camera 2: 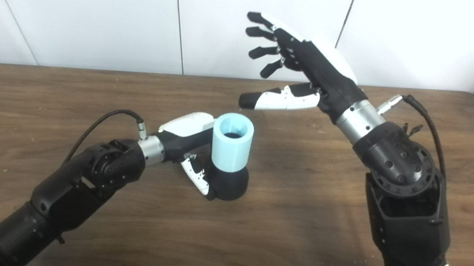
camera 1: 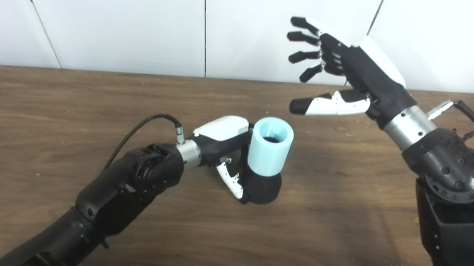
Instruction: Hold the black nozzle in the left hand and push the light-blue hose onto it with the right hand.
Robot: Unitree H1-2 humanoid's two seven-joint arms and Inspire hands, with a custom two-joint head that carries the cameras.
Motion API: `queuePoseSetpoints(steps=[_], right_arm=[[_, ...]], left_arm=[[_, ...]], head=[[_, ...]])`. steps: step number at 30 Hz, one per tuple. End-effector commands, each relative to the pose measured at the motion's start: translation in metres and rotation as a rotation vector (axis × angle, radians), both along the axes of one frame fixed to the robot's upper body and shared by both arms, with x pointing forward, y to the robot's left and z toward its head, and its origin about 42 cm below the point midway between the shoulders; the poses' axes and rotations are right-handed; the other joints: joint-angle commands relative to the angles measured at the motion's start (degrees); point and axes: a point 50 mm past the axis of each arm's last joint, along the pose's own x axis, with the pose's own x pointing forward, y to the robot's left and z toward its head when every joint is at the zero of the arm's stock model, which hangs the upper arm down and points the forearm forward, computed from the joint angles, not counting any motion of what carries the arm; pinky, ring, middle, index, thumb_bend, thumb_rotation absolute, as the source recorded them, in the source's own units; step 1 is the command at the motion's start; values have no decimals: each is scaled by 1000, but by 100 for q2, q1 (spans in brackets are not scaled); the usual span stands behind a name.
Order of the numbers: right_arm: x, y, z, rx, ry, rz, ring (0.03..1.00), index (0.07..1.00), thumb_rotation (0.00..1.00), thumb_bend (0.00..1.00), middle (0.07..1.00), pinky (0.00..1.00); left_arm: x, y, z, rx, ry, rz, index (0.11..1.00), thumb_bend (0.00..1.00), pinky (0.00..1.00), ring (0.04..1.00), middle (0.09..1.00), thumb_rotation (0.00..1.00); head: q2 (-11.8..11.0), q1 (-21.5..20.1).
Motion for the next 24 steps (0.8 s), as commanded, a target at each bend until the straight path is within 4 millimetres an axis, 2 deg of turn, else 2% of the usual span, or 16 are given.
queuePoseSetpoints(steps=[1,4,8,14,22,23,24], right_arm=[[2,-9,2,73,-4,-58,726,894,289,550,849,560],[4,-24,-17,170,62,-115,701,846,234,509,809,536],[4,-34,-34,248,113,-163,662,807,247,520,768,507],[2,-35,-52,294,162,-191,602,752,234,573,718,470],[-3,-34,-61,285,189,-184,614,753,284,646,726,478],[-3,-33,-62,293,191,-182,615,754,288,652,726,478],[-3,-33,-62,298,194,-180,615,754,289,654,727,478]], left_arm=[[-7,24,-39,154,127,42,473,525,1000,600,502,0],[-8,27,-40,149,127,46,475,525,1000,593,499,0],[-8,30,-42,148,128,54,476,525,1000,588,496,0],[-7,30,-41,142,125,64,479,526,1000,589,493,0],[-8,35,-38,106,124,84,503,524,1000,610,478,0],[-8,35,-38,103,124,86,615,744,1000,670,605,98],[-9,36,-38,100,121,87,653,818,1000,690,648,132]], head=[[11,13],[15,-2],[5,-13],[-11,25],[1,24],[1,24],[1,24]])
